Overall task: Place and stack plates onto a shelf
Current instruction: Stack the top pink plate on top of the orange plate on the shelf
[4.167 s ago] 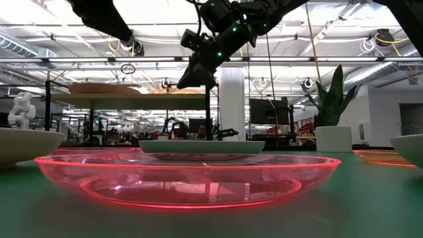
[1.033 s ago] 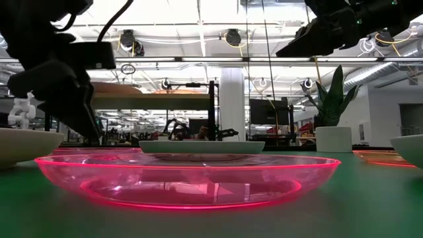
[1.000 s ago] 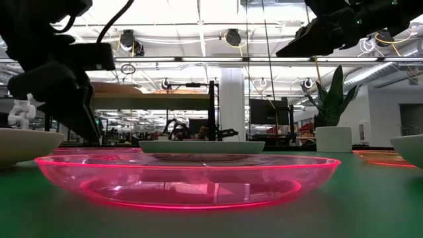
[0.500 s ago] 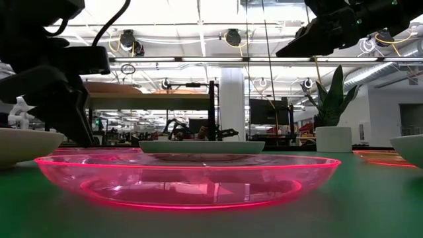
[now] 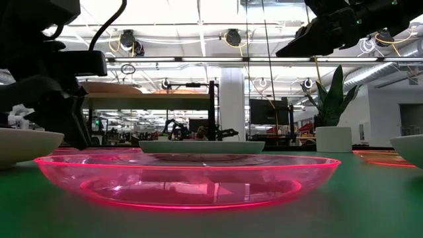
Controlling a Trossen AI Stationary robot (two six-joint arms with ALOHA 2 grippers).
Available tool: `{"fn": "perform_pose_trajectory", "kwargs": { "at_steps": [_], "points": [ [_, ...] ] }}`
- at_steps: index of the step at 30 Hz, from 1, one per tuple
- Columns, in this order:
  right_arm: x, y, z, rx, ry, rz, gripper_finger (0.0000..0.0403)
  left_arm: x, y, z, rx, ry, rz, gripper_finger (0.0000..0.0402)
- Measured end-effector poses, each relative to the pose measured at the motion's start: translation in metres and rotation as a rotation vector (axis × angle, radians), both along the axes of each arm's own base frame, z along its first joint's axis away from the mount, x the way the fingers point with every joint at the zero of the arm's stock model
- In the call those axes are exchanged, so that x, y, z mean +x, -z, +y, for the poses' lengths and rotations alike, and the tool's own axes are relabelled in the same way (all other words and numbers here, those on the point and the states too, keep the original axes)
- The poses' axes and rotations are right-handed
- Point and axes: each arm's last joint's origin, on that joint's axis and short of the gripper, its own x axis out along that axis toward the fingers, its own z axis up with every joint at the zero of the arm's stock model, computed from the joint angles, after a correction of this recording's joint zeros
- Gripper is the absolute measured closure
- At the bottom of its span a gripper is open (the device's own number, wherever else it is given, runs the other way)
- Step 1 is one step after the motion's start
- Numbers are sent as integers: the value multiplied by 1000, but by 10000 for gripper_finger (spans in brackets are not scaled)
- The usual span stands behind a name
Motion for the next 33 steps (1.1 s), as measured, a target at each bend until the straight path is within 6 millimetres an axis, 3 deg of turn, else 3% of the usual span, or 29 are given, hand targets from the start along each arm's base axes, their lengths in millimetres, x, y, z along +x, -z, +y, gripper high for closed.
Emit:
{"fn": "perform_pose_trajectory", "kwargs": {
  "at_steps": [9,17,26,33],
  "points": [
    [0,0,0,1,0,-2,321,-3,1,-1,1,125,80,284],
    [0,-1,0,-7,-3,-4,321,-7,3,4,23,127,142,286],
    [0,0,0,-12,-4,-1,321,-10,7,5,40,177,167,386],
    [0,0,0,-19,-6,1,321,-11,7,5,48,187,176,398]
  ]
}}
